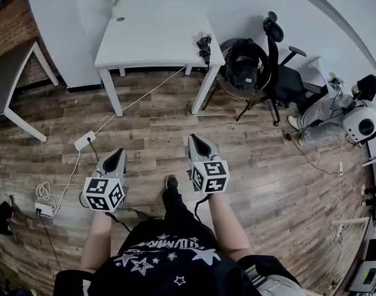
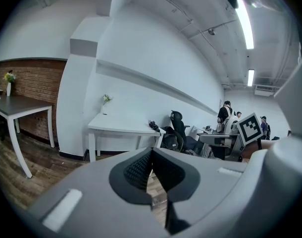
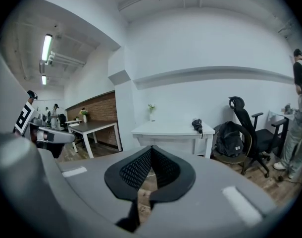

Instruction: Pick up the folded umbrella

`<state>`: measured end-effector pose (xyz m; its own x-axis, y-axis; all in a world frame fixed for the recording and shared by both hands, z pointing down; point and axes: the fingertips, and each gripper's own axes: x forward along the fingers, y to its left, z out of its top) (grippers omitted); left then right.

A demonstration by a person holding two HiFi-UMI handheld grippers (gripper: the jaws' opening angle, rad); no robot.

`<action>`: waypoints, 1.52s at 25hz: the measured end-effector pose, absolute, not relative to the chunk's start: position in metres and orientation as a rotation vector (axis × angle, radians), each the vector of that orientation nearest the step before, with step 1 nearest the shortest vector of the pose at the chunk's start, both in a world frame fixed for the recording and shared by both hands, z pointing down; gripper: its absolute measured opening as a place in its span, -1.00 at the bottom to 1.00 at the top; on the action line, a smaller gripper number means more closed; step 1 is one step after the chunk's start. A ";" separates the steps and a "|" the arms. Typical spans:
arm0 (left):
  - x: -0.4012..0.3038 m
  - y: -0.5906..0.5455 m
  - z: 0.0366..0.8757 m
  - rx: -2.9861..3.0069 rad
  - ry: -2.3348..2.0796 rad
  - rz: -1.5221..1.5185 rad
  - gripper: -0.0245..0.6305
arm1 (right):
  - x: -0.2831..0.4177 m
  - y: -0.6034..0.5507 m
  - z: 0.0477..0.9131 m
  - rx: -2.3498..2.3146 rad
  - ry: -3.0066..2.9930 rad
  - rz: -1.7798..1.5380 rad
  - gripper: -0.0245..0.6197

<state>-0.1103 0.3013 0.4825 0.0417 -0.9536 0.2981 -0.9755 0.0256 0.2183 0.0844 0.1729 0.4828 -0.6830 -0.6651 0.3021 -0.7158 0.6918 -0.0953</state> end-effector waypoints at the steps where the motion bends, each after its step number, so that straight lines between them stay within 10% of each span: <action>1: -0.112 0.291 0.481 1.970 -1.950 0.085 -0.92 | 0.084 0.162 0.481 1.112 -2.664 0.303 -0.87; 38: -0.141 -0.023 0.475 2.011 -1.928 0.114 -0.92 | 0.045 -0.158 0.489 1.101 -2.640 0.376 -0.87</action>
